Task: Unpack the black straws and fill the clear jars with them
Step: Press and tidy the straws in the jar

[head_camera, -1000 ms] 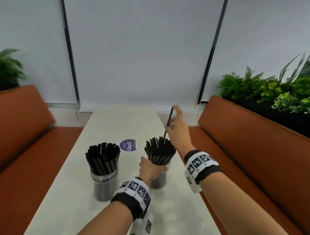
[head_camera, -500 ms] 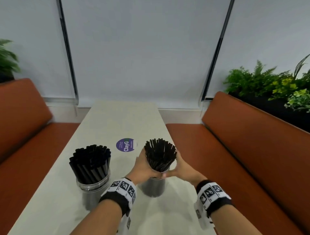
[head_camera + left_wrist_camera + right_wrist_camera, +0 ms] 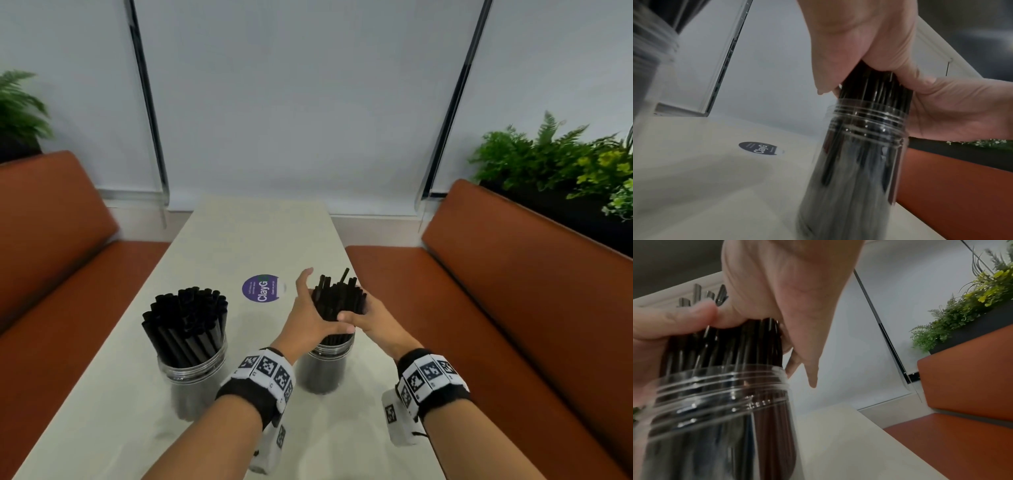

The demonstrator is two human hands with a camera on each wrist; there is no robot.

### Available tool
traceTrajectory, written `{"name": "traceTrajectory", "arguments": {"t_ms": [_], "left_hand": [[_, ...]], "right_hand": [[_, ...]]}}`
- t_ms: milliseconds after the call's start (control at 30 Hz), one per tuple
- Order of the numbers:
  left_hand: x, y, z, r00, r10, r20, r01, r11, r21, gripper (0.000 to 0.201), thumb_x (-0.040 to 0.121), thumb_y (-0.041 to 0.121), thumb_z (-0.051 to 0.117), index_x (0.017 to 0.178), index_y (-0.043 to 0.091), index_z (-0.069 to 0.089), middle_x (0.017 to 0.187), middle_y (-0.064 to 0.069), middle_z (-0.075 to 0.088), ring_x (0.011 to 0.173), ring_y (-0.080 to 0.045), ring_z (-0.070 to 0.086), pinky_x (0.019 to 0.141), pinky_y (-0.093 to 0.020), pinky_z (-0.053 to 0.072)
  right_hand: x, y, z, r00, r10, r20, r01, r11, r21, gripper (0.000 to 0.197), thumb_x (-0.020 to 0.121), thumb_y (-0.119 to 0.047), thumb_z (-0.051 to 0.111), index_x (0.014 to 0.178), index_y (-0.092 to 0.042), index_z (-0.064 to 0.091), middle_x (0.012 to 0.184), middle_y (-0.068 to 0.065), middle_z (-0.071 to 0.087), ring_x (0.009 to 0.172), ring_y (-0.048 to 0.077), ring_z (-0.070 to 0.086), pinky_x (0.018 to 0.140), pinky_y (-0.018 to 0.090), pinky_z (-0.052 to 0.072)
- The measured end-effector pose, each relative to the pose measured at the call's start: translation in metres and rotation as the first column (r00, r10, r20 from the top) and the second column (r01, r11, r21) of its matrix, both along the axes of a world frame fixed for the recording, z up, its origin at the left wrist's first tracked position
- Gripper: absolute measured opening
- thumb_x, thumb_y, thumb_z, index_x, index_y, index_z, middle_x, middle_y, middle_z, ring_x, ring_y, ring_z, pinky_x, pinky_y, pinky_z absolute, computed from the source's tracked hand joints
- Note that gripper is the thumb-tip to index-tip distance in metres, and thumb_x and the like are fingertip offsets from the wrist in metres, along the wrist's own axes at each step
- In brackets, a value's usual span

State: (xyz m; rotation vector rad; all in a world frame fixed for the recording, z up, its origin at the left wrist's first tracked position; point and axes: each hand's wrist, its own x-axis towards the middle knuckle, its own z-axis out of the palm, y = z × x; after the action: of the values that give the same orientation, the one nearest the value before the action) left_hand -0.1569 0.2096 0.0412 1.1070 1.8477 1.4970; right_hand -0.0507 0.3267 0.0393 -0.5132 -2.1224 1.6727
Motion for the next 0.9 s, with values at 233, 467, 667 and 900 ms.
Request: {"name": "traceTrajectory", "arguments": {"t_ms": [233,467,667,900], "left_hand": [[0.001,-0.032,0.01,0.998,-0.062,-0.008,0.059,0.984,-0.17,0.126,0.06,0.016,0.086,0.147,0.02,-0.006,0.15,0.0,0.027,0.14,-0.02,0.027,0.11,-0.027,0.021],[-0.02,-0.123,0.092,0.915,0.232,-0.329,-0.181,0.967,0.178,0.065,0.078,0.014,0.072,0.134,0.023,0.041,0.141,0.009,0.039,0.128,-0.003,0.034,0.094,0.0,0.029],[-0.107,-0.226,0.126,0.823,0.226,-0.521,-0.495,0.735,-0.464,0.095,0.067,0.018,0.082,0.143,0.008,0.025,0.147,-0.011,0.036,0.133,-0.028,0.037,0.106,-0.035,0.032],[-0.123,-0.213,0.027,0.986,-0.003,-0.168,-0.093,0.824,-0.559,0.116,0.06,0.024,0.086,0.146,0.016,0.008,0.15,0.001,0.028,0.136,-0.019,0.031,0.108,-0.026,0.031]], "right_hand": [[0.024,-0.023,0.02,1.0,-0.014,-0.013,0.014,1.0,-0.006,0.134,0.04,-0.075,0.075,0.148,-0.027,0.012,0.155,-0.003,0.024,0.142,0.012,0.022,0.111,0.033,0.027],[0.019,-0.096,0.096,0.86,-0.268,-0.434,0.453,0.793,0.407,0.053,0.08,-0.027,0.071,0.127,-0.027,0.047,0.144,-0.016,0.037,0.141,0.004,0.019,0.108,0.008,0.014],[-0.039,-0.177,0.111,0.99,-0.063,-0.128,0.107,0.92,0.376,0.026,0.084,-0.009,0.066,0.109,-0.012,0.062,0.107,-0.004,0.063,0.102,0.012,0.058,0.086,0.019,0.042],[-0.124,-0.198,0.003,0.969,-0.041,0.242,-0.004,0.983,0.183,0.123,0.03,-0.057,0.083,0.134,-0.023,0.028,0.13,-0.002,0.05,0.127,0.02,0.044,0.106,0.044,0.039]]}}
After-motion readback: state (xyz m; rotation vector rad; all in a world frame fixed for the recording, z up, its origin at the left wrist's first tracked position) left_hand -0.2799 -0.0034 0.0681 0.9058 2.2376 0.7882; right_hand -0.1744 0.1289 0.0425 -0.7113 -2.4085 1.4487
